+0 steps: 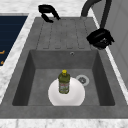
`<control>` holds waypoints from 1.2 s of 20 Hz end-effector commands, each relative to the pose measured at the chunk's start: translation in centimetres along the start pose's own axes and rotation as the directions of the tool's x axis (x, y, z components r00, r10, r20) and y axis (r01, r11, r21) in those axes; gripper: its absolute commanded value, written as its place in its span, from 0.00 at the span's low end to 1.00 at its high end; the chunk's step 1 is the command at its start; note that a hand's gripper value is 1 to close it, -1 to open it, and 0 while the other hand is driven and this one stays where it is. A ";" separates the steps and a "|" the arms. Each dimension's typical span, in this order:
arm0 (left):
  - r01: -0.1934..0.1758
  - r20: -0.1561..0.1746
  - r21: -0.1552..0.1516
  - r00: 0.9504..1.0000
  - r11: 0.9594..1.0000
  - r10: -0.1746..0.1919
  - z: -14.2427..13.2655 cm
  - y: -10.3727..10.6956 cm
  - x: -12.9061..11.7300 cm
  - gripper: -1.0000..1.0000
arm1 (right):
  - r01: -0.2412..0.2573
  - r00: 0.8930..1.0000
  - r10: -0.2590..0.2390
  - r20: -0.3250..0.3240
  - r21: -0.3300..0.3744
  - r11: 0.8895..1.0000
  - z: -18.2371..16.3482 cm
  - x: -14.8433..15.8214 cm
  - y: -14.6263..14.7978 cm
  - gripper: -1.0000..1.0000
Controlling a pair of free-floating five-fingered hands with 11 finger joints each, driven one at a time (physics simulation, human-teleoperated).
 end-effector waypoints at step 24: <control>0.000 0.000 0.000 1.000 1.000 0.000 0.0 0.0 0.0 0.50 | 0.151 0.980 -0.165 -0.112 -0.126 0.981 3.2 -1.0 0.9 1.00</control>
